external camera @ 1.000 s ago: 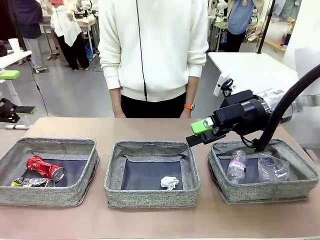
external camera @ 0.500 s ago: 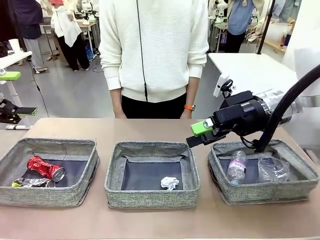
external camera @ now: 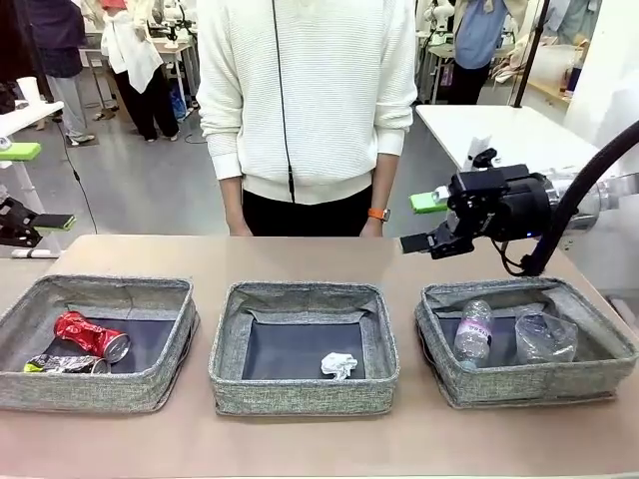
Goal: Sort the waste into the appropriate baskets.
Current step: Place the picked waste into the Fabric basket indicated by the person.
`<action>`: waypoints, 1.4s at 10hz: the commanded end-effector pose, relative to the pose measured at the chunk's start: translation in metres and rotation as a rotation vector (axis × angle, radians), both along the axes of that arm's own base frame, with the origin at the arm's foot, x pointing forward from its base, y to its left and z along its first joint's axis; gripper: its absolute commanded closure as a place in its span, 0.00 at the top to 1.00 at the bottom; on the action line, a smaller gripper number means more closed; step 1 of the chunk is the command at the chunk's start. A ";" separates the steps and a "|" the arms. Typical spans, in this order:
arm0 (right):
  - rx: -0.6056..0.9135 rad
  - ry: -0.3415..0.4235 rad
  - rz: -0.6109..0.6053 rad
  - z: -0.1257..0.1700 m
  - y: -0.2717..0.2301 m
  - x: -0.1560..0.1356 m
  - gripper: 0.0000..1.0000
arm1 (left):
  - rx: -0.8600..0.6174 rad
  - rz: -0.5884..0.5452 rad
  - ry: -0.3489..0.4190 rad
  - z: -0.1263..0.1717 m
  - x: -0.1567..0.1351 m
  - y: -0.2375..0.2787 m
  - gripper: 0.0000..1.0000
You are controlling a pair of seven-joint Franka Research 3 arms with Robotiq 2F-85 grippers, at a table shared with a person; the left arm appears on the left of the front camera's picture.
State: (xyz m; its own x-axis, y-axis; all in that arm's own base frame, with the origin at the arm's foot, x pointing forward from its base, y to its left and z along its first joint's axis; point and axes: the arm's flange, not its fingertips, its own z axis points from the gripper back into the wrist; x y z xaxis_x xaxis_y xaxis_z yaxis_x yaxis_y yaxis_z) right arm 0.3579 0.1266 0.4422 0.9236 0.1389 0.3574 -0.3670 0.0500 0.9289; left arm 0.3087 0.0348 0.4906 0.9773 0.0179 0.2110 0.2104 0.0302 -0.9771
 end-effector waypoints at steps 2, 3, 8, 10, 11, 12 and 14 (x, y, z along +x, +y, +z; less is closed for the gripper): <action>0.048 0.017 0.043 -0.011 -0.041 -0.004 1.00 | -0.006 -0.003 0.004 0.002 -0.004 0.001 1.00; 0.062 0.034 0.017 -0.013 -0.073 -0.020 1.00 | -0.006 -0.003 0.004 0.002 -0.004 0.001 1.00; 0.009 -0.017 -0.133 0.029 -0.152 -0.117 1.00 | -0.006 -0.003 0.004 0.002 -0.004 0.001 1.00; 0.056 0.014 -0.030 0.023 -0.154 -0.050 1.00 | -0.006 -0.003 0.004 0.002 -0.004 0.001 1.00; 0.056 0.014 -0.030 0.023 -0.154 -0.050 1.00 | -0.006 -0.003 0.004 0.002 -0.004 0.001 1.00; 0.056 0.014 -0.030 0.023 -0.154 -0.050 1.00 | -0.006 -0.003 0.004 0.002 -0.004 0.001 1.00; 0.056 0.014 -0.030 0.023 -0.154 -0.050 1.00 | -0.006 -0.003 0.004 0.002 -0.004 0.001 1.00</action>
